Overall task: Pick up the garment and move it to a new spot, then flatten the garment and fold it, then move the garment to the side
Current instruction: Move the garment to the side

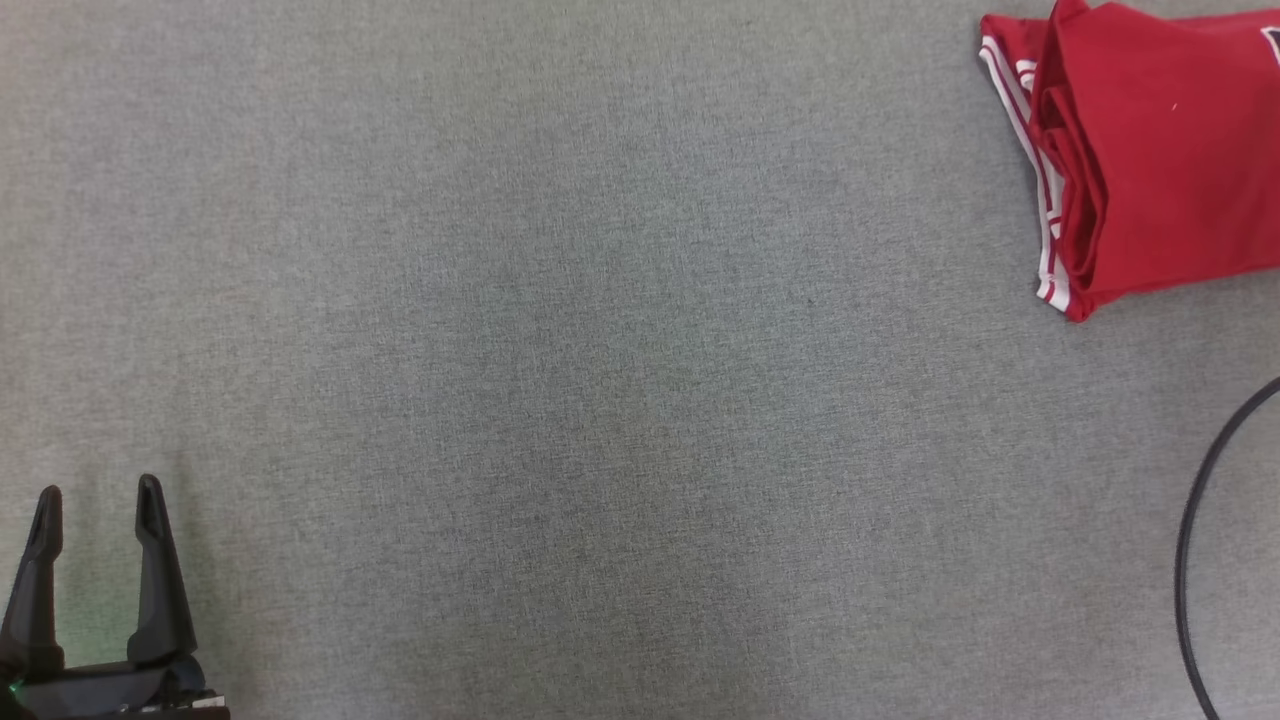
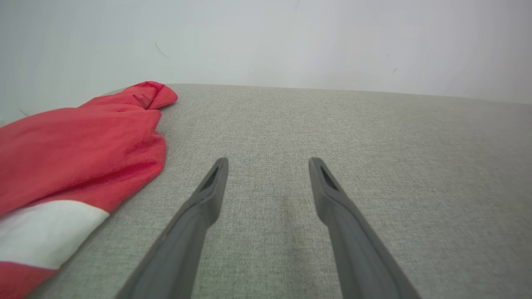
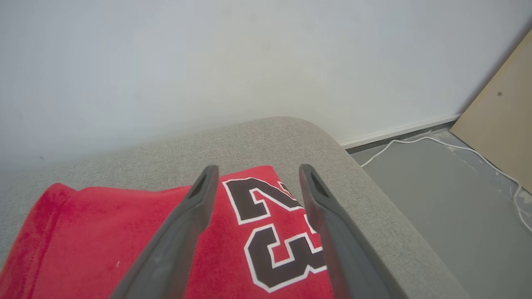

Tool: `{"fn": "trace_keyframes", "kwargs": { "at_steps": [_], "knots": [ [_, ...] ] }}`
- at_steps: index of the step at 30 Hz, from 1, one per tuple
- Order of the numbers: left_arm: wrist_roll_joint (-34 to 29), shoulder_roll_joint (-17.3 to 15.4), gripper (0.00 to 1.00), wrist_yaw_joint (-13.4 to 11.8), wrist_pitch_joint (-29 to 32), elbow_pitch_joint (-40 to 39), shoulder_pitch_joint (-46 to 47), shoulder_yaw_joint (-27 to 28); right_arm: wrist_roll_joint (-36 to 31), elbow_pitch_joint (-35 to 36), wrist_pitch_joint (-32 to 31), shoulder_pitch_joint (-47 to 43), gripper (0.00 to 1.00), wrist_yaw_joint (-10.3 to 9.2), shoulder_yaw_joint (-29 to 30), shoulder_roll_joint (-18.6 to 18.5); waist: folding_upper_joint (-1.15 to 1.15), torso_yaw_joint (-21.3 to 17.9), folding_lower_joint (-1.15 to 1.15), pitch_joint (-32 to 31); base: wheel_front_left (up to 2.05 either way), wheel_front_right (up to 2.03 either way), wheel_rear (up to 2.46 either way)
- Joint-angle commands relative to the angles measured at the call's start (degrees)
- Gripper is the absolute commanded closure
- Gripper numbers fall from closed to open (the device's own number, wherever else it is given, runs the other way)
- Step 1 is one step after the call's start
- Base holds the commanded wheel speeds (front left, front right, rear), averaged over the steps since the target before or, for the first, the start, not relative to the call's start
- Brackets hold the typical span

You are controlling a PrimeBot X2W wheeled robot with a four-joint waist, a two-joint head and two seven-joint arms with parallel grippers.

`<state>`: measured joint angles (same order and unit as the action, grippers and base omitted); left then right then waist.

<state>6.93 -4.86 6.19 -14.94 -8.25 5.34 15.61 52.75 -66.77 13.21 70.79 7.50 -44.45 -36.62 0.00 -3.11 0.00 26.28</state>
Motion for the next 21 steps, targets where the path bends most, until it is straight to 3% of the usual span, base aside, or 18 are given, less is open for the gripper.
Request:
{"fn": "trace_keyframes", "kwargs": {
  "at_steps": [1,9,13,21],
  "knots": [
    [-0.2,0.2,0.00,-0.1,-0.1,0.3,0.2,0.1,-0.5,0.6,0.9,0.3,0.00,-0.01,-0.2,0.8,0.00,0.0,0.00,-0.9,0.00,0.00,0.00],
    [0.5,1.0,0.00,-0.3,-0.1,1.6,-0.4,-0.4,-0.1,5.6,2.1,-2.9,0.00,-0.01,1.7,2.6,0.00,0.4,0.00,-4.5,0.00,0.00,0.00],
    [0.9,1.3,0.00,-0.6,-0.1,2.3,-0.7,-1.0,-2.3,11.3,2.0,-6.2,0.00,-0.01,5.3,3.2,0.00,0.8,0.00,-6.8,0.00,0.00,0.00],
    [1.2,1.8,0.00,-0.7,-0.1,4.5,-0.1,-2.5,-9.7,24.3,2.0,-17.8,0.00,-0.02,11.1,8.6,0.00,2.2,0.00,-11.2,0.00,0.00,0.00]
  ]
}}
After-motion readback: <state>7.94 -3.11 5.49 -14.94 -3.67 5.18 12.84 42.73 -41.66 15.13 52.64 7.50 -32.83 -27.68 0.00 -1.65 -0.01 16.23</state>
